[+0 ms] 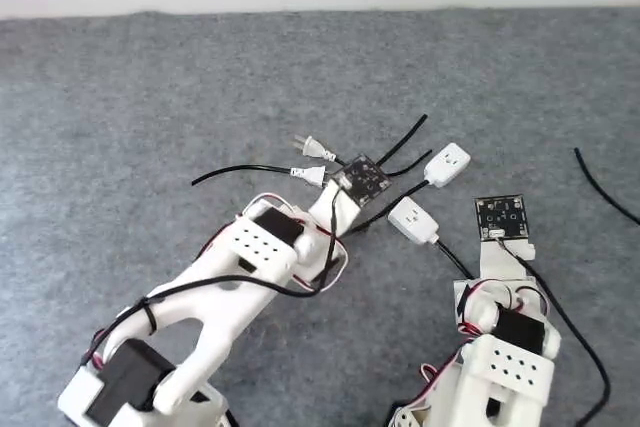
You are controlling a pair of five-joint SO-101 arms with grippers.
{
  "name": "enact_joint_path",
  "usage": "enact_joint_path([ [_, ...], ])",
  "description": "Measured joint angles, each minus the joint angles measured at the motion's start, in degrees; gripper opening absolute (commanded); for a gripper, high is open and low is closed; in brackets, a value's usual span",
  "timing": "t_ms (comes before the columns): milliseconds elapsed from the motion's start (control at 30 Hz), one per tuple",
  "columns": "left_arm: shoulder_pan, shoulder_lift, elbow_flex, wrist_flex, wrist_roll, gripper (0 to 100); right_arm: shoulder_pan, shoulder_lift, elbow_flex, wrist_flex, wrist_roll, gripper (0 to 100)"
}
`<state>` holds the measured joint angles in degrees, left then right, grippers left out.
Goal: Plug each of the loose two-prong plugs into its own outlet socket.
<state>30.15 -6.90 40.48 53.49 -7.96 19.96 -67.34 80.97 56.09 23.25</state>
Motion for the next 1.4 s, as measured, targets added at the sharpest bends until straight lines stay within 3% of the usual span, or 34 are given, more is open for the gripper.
enact_joint_path([
  [333,-4.1,7.6,-4.0,-2.0,0.0,1,0.0,0.0,0.0,0.0,0.0,0.9],
  [767,-4.3,13.2,-10.7,5.3,-0.2,2,0.0,0.0,0.0,0.0,0.2,0.9],
  [1033,-4.5,13.2,-10.7,8.1,-8.4,2,0.0,0.0,0.0,0.0,0.1,0.9],
  [1267,-7.0,13.1,-10.9,8.4,-7.6,17,-6.4,0.0,-6.1,0.0,-10.6,1.5],
  [1400,-6.8,13.1,-10.6,8.7,-6.2,16,-12.2,2.5,-13.3,0.0,-16.6,9.5],
])
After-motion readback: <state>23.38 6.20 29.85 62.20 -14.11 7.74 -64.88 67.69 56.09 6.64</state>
